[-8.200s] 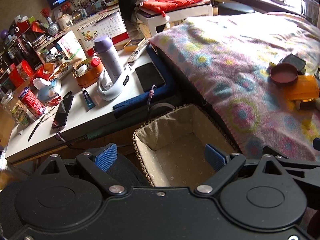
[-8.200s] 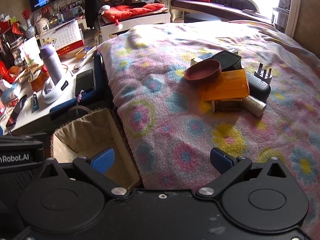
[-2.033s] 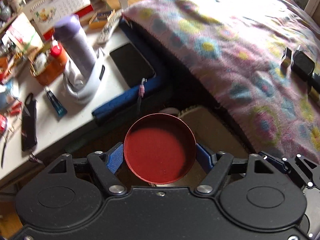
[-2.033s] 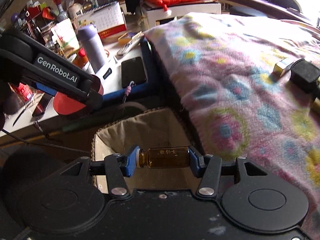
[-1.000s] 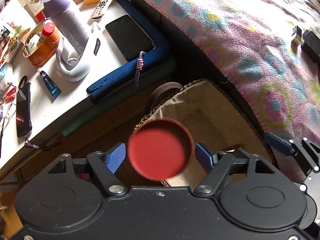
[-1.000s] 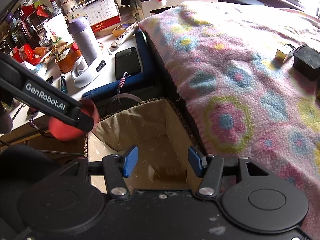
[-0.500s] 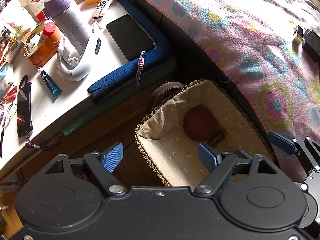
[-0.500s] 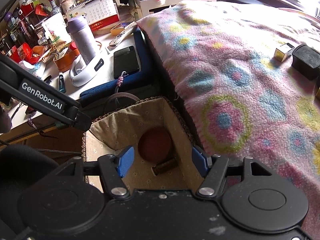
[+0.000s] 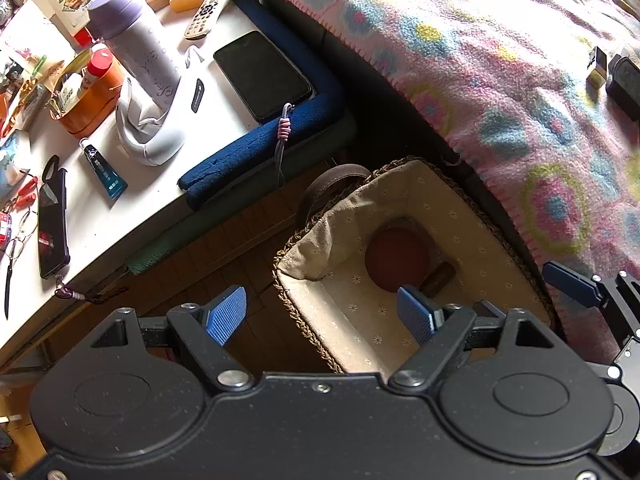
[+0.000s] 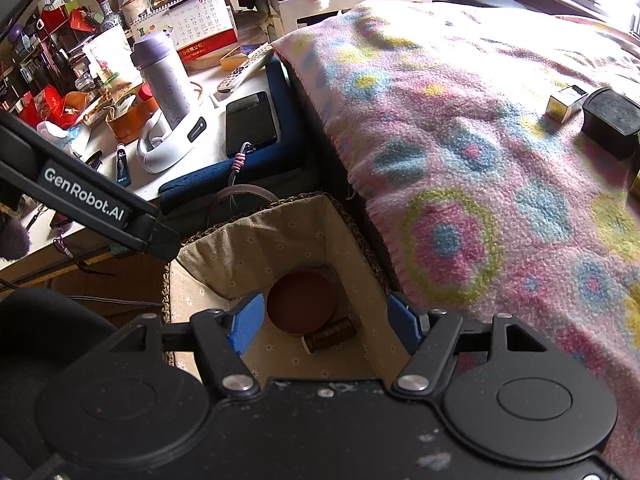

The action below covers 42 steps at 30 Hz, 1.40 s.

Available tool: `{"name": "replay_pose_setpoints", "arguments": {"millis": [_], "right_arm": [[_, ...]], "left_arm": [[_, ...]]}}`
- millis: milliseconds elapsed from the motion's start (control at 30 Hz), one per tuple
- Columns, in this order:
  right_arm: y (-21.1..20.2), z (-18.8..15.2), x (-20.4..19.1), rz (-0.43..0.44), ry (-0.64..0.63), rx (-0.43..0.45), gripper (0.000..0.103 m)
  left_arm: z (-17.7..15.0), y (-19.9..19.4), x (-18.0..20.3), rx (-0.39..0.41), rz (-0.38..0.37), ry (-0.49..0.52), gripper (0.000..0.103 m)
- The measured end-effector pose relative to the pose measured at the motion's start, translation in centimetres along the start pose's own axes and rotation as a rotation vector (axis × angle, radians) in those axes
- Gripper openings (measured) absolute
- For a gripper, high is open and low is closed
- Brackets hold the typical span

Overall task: Organize rigid objects
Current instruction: 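Carry the vial and red lid to the basket and release both, then move both tools back toward the objects on the blanket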

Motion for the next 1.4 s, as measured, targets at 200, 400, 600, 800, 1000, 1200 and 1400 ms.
{"name": "replay_pose_setpoints", "arguments": {"millis": [200, 400, 600, 800, 1000, 1200, 1400], "right_arm": [[-0.1, 0.1, 0.0, 0.0, 0.001, 0.004, 0.07], [-0.5, 0.0, 0.2, -0.007, 0.0, 0.018, 0.074], [-1.0, -0.1, 0.6, -0.014, 0.003, 0.035, 0.078], [-1.4, -0.3, 0.9, -0.036, -0.006, 0.066, 0.083], [-2.2, -0.3, 1.0, -0.065, -0.036, 0.116, 0.09], [-2.8, -0.3, 1.8, -0.07, -0.022, 0.158, 0.092], [-4.0, -0.5, 2.8, -0.111, -0.006, 0.252, 0.1]], "left_arm": [[0.0, 0.0, 0.0, 0.004, 0.011, 0.005, 0.079], [0.0, 0.0, 0.1, 0.015, 0.028, 0.014, 0.08], [0.0, -0.2, 0.4, 0.03, 0.043, 0.028, 0.08], [0.1, -0.4, 0.7, 0.047, 0.057, 0.044, 0.08], [0.1, -0.7, 1.1, 0.073, 0.065, 0.063, 0.081], [0.2, -1.2, 1.5, 0.109, 0.067, 0.07, 0.081], [0.4, -2.0, 1.8, 0.162, 0.071, 0.073, 0.081]]}}
Point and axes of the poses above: each gripper's, at about its wrist camera, not at the fingertips, and y roughly the way its jaws point, x to its right, z to its top, the point moved 3 cm from there along y, roughly the way its jaws point, and after that the axes turned 2 degrees about -x, right-handed, at the moved point
